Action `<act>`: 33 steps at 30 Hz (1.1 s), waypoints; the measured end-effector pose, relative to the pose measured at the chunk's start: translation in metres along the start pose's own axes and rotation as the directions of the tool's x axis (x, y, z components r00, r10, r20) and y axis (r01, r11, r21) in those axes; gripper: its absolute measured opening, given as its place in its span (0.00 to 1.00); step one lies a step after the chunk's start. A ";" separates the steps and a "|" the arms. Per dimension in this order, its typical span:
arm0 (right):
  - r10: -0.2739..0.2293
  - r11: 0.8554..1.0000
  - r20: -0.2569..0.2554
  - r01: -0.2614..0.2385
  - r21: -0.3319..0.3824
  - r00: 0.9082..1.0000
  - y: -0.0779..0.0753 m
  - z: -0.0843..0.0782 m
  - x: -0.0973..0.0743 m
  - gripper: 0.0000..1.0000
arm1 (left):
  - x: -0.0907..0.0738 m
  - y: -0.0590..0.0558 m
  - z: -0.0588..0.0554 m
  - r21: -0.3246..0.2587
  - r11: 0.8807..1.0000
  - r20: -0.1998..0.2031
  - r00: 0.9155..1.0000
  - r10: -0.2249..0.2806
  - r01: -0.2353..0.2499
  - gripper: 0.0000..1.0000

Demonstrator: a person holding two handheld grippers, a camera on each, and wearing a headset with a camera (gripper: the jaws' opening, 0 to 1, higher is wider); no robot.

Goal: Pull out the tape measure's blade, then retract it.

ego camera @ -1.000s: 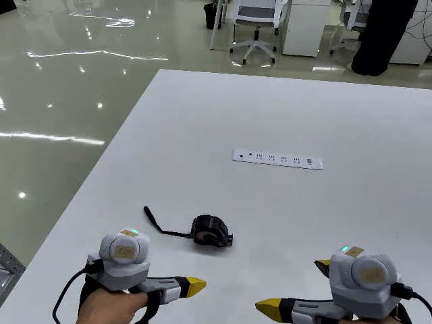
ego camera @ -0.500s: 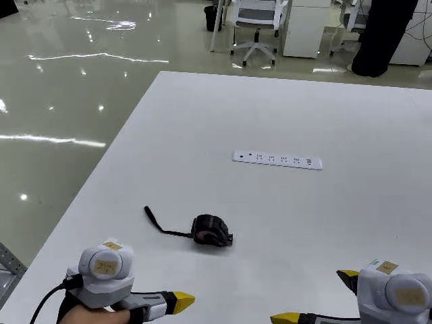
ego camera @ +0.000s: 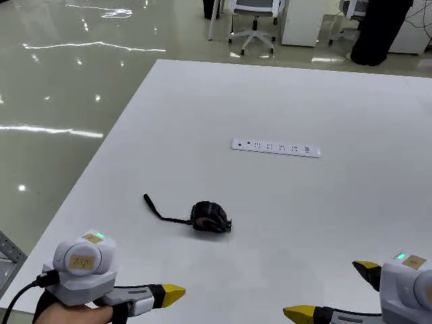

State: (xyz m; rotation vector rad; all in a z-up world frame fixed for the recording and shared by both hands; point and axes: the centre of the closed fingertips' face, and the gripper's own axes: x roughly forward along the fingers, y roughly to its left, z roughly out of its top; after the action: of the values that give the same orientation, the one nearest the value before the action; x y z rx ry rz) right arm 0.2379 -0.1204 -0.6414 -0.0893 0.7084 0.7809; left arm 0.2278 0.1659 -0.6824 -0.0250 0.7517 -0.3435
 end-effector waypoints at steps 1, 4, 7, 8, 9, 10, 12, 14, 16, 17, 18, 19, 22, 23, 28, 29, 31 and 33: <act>-0.002 1.000 -0.001 0.002 0.000 1.000 0.000 0.000 -0.001 1.00 | -0.001 0.000 -0.001 0.005 1.000 -0.003 1.000 0.000 0.000 1.00; -0.010 1.000 -0.003 0.010 0.001 1.000 0.002 -0.002 -0.007 1.00 | -0.006 0.002 0.000 0.003 1.000 0.003 1.000 -0.003 0.003 1.00; -0.018 1.000 -0.004 0.018 0.003 1.000 0.003 -0.004 -0.012 1.00 | -0.012 0.004 0.000 0.023 1.000 0.001 1.000 -0.002 0.002 1.00; -0.021 1.000 -0.003 0.021 0.005 1.000 0.003 -0.005 -0.015 1.00 | -0.014 0.005 0.000 0.025 1.000 -0.001 1.000 -0.001 0.001 1.00; -0.023 1.000 -0.004 0.023 0.006 1.000 0.003 -0.005 -0.017 1.00 | -0.016 0.006 0.001 0.025 1.000 -0.001 1.000 -0.001 0.001 1.00; -0.026 1.000 -0.005 0.026 0.005 1.000 0.004 -0.005 -0.018 1.00 | -0.018 0.007 0.002 0.023 1.000 0.006 1.000 -0.001 0.001 1.00; -0.033 0.999 -0.002 0.033 0.008 0.999 0.004 -0.006 -0.022 1.00 | -0.021 0.009 0.001 0.025 1.000 0.002 1.000 -0.001 0.001 1.00; -0.035 0.999 -0.003 0.035 0.019 0.999 0.005 -0.007 -0.024 1.00 | -0.024 0.012 0.001 0.031 0.999 -0.004 1.000 0.004 -0.004 1.00; -0.042 0.999 -0.010 0.042 0.014 0.999 0.005 -0.009 -0.025 1.00 | -0.027 0.014 0.001 0.030 1.000 -0.005 1.000 0.002 -0.002 1.00; -0.042 0.999 -0.013 0.042 0.014 0.999 0.005 -0.010 -0.025 1.00 | -0.028 0.014 0.001 0.031 1.000 -0.003 1.000 0.002 -0.002 1.00; -0.045 0.999 -0.013 0.045 0.014 0.999 0.005 -0.010 -0.026 1.00 | -0.029 0.016 0.002 0.034 0.999 0.003 1.000 0.005 -0.005 1.00; -0.049 0.999 -0.011 0.049 0.014 0.999 0.004 -0.010 -0.027 1.00 | -0.030 0.017 0.001 0.034 0.999 0.004 1.000 0.005 -0.005 1.00; -0.060 0.998 -0.011 0.060 0.021 0.998 0.003 -0.010 -0.028 1.00 | -0.030 0.019 0.001 0.045 0.999 -0.003 1.000 0.006 -0.005 1.00; -0.064 0.998 -0.006 0.064 0.025 0.998 0.003 -0.010 -0.029 1.00 | -0.030 0.020 0.001 0.054 0.999 -0.004 1.000 0.004 -0.004 1.00; -0.078 0.997 0.016 0.078 0.024 0.997 0.003 -0.008 -0.029 1.00 | -0.033 0.022 0.004 0.072 0.997 0.008 1.000 -0.011 0.011 1.00; -0.082 0.996 0.018 0.081 0.026 0.996 0.003 -0.007 -0.029 1.00 | -0.033 0.023 0.004 0.078 0.997 0.009 1.000 -0.011 0.010 1.00; -0.087 0.996 0.023 0.086 0.029 0.996 0.001 -0.007 -0.028 1.00 | -0.034 0.026 0.006 0.083 0.996 0.012 1.000 -0.010 0.009 1.00; -0.091 0.995 0.025 0.090 0.030 0.996 0.001 -0.006 -0.027 1.00 | -0.033 0.028 0.007 0.082 0.997 0.016 1.000 -0.014 0.013 1.00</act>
State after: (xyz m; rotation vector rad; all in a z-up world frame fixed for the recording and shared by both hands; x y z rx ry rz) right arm 0.2208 -0.1383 -0.6297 -0.0840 0.6860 0.6838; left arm 0.2185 0.2025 -0.6597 0.0441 0.7212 -0.3865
